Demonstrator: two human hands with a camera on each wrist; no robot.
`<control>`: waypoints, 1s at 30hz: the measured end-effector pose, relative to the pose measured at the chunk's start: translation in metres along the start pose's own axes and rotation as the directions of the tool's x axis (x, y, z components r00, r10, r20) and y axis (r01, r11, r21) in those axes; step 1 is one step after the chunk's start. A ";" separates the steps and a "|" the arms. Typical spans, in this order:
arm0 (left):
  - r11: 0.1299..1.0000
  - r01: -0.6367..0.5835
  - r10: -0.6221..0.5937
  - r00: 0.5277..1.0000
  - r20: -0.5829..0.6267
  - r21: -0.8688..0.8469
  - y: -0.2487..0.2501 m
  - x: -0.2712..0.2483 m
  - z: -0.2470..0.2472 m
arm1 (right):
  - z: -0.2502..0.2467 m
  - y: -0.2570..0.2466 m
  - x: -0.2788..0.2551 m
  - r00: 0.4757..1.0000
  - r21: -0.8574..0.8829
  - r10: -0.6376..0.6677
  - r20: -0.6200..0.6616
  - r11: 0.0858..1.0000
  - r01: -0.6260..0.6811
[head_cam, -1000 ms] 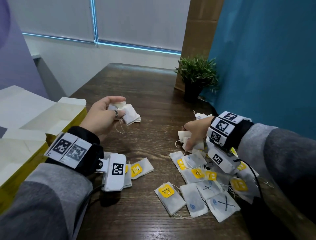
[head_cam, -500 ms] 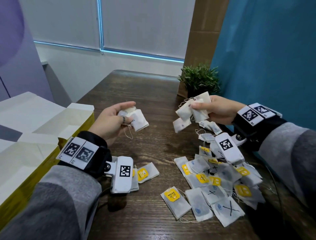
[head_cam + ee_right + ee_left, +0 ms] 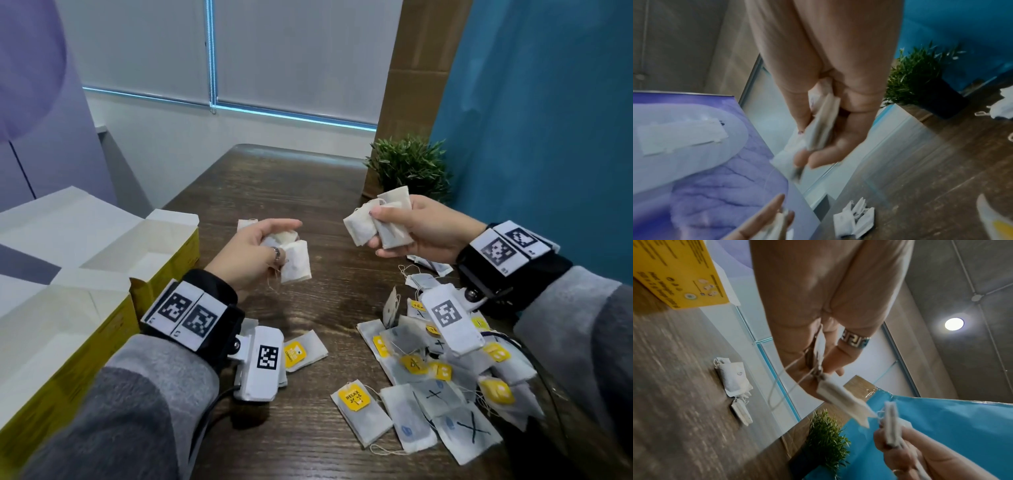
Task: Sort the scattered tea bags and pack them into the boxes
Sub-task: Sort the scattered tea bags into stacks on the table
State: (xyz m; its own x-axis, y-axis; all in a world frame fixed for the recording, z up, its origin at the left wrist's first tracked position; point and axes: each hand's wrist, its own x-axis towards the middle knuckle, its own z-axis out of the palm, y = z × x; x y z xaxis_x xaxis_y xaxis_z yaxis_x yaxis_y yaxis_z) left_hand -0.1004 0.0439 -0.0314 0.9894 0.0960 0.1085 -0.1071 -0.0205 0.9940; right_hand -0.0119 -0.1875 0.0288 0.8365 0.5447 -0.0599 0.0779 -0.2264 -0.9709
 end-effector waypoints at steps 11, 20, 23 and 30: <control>1.000 0.008 -0.008 1.000 0.004 0.006 0.000 0.000 0.000 | -0.009 0.029 -0.001 0.843 -0.640 0.536 -0.042 0.634 -0.435; 0.999 0.030 -0.030 1.000 -0.001 -0.014 0.002 -0.002 0.000 | 0.006 0.035 -0.006 0.886 -0.929 0.405 -0.228 0.181 -0.322; 0.999 0.036 -0.037 0.999 -0.007 -0.020 0.003 -0.002 0.000 | 0.002 0.030 -0.007 0.907 -0.921 0.373 -0.194 0.249 -0.300; 0.999 0.042 -0.042 0.999 -0.035 -0.004 0.001 0.001 -0.002 | -0.043 0.004 -0.005 0.982 -0.470 0.116 -0.151 0.865 -0.174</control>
State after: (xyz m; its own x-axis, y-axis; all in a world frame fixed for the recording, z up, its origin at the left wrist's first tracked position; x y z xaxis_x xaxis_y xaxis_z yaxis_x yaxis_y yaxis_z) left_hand -0.1000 0.0462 -0.0306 0.9890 0.1314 0.0674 -0.0663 -0.0126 0.9977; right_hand 0.0079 -0.2262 0.0353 0.9120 0.3870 -0.1362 0.1770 -0.6706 -0.7204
